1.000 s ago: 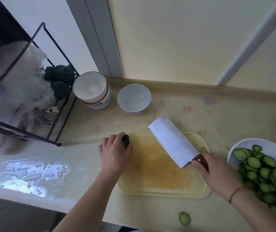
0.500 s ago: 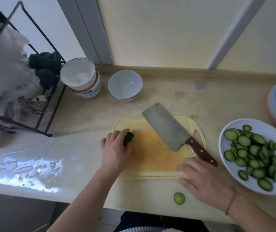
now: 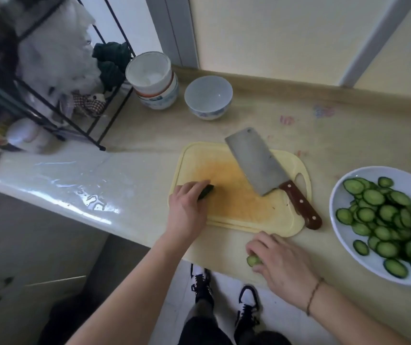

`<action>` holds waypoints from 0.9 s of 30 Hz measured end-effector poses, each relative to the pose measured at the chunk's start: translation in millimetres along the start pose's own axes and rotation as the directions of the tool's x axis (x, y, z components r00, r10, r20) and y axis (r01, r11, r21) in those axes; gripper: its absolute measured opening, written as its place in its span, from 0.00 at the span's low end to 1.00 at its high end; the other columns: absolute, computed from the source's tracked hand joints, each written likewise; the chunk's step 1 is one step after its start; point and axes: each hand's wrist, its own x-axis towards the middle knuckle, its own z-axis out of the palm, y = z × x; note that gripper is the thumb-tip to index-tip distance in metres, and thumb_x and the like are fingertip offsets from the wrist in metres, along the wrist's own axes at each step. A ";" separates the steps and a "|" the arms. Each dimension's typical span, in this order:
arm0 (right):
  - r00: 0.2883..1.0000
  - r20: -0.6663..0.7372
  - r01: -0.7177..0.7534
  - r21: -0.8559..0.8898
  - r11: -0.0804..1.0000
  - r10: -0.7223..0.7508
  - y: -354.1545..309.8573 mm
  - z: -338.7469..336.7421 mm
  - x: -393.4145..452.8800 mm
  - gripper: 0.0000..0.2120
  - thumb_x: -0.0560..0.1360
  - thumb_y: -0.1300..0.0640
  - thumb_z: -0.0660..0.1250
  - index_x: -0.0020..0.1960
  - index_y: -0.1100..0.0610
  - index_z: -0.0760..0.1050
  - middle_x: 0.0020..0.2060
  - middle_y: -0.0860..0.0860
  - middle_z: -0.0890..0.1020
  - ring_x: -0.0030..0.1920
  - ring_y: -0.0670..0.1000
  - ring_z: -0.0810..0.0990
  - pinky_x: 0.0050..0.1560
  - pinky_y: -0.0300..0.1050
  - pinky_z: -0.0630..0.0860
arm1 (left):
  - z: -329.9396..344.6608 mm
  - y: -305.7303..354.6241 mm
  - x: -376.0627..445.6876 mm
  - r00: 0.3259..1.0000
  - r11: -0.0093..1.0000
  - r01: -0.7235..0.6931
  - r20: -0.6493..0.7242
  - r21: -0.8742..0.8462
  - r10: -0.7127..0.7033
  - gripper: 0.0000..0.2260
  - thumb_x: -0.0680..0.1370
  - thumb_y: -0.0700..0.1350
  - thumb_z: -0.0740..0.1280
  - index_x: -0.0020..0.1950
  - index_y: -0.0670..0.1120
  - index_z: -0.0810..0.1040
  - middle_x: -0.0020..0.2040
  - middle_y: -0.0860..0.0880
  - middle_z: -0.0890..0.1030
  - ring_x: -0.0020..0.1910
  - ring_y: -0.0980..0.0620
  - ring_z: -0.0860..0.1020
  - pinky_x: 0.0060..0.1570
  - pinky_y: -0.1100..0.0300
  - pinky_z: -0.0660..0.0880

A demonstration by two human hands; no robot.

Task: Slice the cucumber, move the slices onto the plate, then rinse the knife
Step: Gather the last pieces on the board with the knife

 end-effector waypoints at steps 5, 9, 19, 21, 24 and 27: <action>0.989 -0.103 -0.095 0.093 0.991 0.105 4.4 -10.8 13.2 0.01 0.79 0.51 0.64 0.50 0.45 0.72 0.44 0.37 0.72 0.45 0.40 0.72 0.40 0.35 0.69 | -2.1 6.4 -9.7 0.994 0.993 0.111 0.004 -0.026 -0.111 0.23 0.73 0.34 0.72 0.68 0.44 0.79 0.58 0.44 0.83 0.57 0.40 0.78 0.58 0.49 0.72; 0.950 -0.185 -0.184 0.316 0.931 0.250 7.0 -25.0 54.6 0.03 0.74 0.53 0.70 0.47 0.49 0.77 0.38 0.40 0.76 0.37 0.38 0.74 0.38 0.36 0.72 | -6.9 3.1 -13.3 0.990 0.990 0.138 -0.005 0.037 -0.138 0.23 0.74 0.43 0.73 0.69 0.47 0.78 0.64 0.47 0.79 0.64 0.43 0.73 0.62 0.46 0.69; 0.912 -0.288 -0.200 0.312 0.929 0.293 1.9 -17.0 98.8 0.15 0.76 0.53 0.69 0.60 0.58 0.79 0.44 0.51 0.80 0.45 0.52 0.78 0.45 0.46 0.76 | -12.2 1.1 -20.2 0.996 0.995 0.093 -0.012 0.024 -0.093 0.24 0.74 0.52 0.67 0.70 0.49 0.75 0.66 0.49 0.77 0.65 0.44 0.71 0.62 0.46 0.67; 0.850 -0.409 -0.230 0.277 0.933 0.331 6.2 -20.8 88.7 0.13 0.76 0.55 0.68 0.59 0.59 0.79 0.47 0.52 0.81 0.46 0.54 0.80 0.43 0.44 0.74 | -11.0 4.3 -18.5 0.999 0.999 0.046 -0.023 0.013 -0.046 0.27 0.74 0.56 0.65 0.72 0.50 0.72 0.69 0.50 0.74 0.67 0.45 0.70 0.64 0.47 0.67; 0.727 -0.577 -0.396 0.091 0.914 0.372 28.1 -24.4 60.9 0.13 0.73 0.61 0.70 0.56 0.63 0.79 0.51 0.58 0.79 0.50 0.62 0.76 0.49 0.52 0.74 | -6.9 8.6 -12.4 0.999 0.998 -0.038 0.015 0.051 0.038 0.29 0.73 0.59 0.65 0.74 0.53 0.69 0.75 0.50 0.68 0.70 0.44 0.67 0.68 0.46 0.65; 0.699 -0.539 -0.587 -0.057 0.808 0.470 47.2 -19.9 48.4 0.20 0.69 0.60 0.74 0.58 0.66 0.75 0.52 0.65 0.77 0.51 0.66 0.73 0.50 0.58 0.74 | -2.6 3.6 -3.1 0.997 0.994 -0.032 0.077 0.106 0.024 0.35 0.72 0.61 0.70 0.76 0.53 0.65 0.79 0.48 0.62 0.75 0.42 0.62 0.73 0.45 0.61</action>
